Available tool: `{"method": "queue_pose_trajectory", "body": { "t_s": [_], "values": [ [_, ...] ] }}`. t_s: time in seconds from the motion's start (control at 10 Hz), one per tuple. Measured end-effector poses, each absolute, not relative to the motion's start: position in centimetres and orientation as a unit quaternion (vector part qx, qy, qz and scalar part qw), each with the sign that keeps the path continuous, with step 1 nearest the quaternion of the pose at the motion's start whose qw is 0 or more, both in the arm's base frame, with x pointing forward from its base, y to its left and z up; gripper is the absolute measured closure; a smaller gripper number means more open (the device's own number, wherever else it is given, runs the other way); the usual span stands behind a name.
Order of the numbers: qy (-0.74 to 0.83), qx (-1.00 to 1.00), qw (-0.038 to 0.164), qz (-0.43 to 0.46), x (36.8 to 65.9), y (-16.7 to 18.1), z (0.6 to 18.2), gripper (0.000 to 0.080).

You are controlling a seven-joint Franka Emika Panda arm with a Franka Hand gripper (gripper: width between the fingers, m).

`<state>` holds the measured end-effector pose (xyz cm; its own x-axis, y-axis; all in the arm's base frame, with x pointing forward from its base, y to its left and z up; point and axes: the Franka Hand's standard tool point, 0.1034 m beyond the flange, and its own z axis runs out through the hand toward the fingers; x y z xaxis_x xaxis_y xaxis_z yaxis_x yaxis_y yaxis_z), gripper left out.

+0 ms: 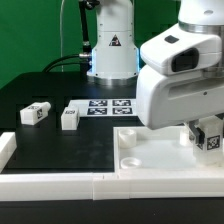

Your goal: Assemble one leg

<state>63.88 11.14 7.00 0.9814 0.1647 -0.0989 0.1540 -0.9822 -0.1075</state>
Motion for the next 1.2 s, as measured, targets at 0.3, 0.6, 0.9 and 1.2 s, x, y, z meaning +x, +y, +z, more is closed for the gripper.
{"method": "queue_pose_trajectory", "body": {
  "t_s": [0.3, 0.6, 0.9, 1.2],
  "values": [
    [0.151, -0.987, 0.050, 0.031, 63.72, 10.89, 6.83, 0.0509],
    [0.365, -0.929, 0.047, 0.051, 63.69, 11.03, 6.82, 0.0508],
    [0.512, -0.856, 0.029, 0.071, 63.59, 11.17, 6.72, 0.0508],
    [0.525, -0.848, 0.027, 0.071, 63.55, 11.17, 6.66, 0.0449]
  ]
}}
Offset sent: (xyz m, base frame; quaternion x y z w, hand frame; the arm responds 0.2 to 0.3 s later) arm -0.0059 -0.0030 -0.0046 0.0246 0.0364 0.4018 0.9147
